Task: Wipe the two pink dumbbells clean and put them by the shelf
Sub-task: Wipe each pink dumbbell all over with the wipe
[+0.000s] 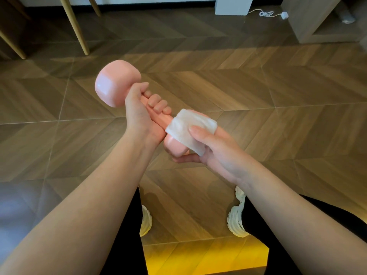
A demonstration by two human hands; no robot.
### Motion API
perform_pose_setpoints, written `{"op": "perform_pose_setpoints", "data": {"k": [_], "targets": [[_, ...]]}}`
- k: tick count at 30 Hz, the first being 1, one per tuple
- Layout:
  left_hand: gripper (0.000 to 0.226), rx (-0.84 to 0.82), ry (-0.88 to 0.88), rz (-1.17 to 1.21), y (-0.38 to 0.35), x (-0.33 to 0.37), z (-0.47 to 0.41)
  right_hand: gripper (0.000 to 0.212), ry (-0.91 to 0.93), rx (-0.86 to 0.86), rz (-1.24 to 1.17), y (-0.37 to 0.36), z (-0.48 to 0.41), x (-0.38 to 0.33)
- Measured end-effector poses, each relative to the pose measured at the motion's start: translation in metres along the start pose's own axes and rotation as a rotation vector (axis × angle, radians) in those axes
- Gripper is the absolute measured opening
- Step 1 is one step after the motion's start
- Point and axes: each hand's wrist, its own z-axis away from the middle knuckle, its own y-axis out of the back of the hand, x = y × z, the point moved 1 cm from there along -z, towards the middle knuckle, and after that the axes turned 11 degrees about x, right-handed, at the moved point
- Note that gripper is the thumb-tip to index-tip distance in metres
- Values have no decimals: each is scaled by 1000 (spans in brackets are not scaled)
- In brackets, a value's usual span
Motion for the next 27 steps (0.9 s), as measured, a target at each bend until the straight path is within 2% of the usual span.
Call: {"op": "perform_pose_setpoints", "data": {"k": [5,8,10,14,22,24,27], "targets": [[35,20,-3,0,3,-2,-1,60,-111,142,48,-4,-8,6],[35,14,-35,-33,3,-2,-1,67,-268,140,59,-8,-8,4],[35,10,-32,-37,3,-1,-1,71,-304,133,7,-7,-9,2],[38,4,15,16,5,2,-1,52,-313,84,-112,0,-6,-2],[37,-65,-6,-81,8,2,3,51,-422,13,-27,-6,-7,5],[35,-48,-21,-112,9,3,3,56,-391,39,7,-7,-7,6],[27,-9,-32,-145,10,5,1,66,-199,128,89,-7,-8,9]]}}
